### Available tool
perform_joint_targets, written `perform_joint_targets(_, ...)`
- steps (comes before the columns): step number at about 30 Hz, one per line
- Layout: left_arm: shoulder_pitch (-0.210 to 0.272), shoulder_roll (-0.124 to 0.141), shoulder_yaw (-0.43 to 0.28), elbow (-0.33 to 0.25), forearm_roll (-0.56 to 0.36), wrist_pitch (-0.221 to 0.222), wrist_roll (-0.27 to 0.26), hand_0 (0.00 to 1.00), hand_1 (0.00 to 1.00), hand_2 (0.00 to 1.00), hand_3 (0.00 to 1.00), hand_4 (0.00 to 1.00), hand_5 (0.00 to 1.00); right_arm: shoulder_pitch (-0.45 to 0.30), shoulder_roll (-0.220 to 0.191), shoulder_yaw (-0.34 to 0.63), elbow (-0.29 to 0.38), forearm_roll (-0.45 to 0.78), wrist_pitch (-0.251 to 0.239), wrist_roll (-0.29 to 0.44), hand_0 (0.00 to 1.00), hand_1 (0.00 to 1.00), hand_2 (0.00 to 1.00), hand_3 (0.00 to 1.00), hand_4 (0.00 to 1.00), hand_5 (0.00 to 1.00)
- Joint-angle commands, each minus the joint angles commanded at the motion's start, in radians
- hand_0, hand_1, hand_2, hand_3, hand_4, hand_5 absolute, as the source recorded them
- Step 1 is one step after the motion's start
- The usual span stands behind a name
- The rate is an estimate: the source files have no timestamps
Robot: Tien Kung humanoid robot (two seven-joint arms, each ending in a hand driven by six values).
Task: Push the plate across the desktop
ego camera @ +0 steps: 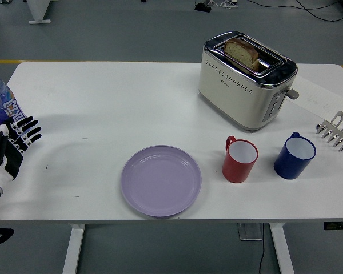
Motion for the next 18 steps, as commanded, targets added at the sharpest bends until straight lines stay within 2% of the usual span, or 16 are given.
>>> perform_joint_targets(8,0.002,0.014,-0.014,-0.019,0.002,-0.002,0.016,0.799,0.787,0.782,0.688,0.548,0.998,-0.002,-0.001,0.001,-0.001,0.000,0.001,0.002,0.567,0.473,0.611,0.615,0.393,0.567)
perform_joint_targets(18,-0.006,0.009,-0.022,-0.022,0.004,0.002,0.017,0.798,0.788,0.784,0.689,0.559,0.998,0.005,-0.002,-0.003,-0.003,0.005,0.006,0.005,0.567,0.473,0.613,0.616,0.391,0.567)
